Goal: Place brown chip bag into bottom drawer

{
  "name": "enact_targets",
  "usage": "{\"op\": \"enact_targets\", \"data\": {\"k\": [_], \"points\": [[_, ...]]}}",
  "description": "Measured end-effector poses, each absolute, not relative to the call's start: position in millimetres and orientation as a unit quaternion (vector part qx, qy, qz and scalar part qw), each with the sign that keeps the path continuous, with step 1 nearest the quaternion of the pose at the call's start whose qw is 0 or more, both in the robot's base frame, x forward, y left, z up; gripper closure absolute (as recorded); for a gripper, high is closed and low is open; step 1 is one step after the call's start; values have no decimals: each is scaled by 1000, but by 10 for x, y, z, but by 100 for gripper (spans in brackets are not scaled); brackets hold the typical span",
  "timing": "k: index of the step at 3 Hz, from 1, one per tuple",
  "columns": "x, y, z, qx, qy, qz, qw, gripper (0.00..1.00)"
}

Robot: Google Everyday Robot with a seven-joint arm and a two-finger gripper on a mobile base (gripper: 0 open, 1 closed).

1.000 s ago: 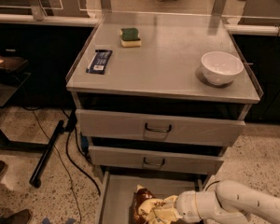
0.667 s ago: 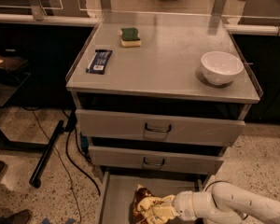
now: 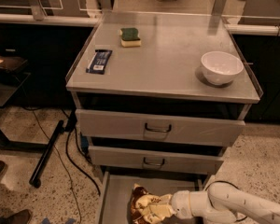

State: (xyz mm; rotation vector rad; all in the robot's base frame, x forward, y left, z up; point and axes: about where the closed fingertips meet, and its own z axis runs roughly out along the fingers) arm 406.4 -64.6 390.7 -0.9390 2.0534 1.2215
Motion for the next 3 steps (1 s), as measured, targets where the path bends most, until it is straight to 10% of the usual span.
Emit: {"op": "enact_targets", "data": {"k": [3], "points": [[4406, -459, 3331, -303, 741, 526, 287, 100]]}}
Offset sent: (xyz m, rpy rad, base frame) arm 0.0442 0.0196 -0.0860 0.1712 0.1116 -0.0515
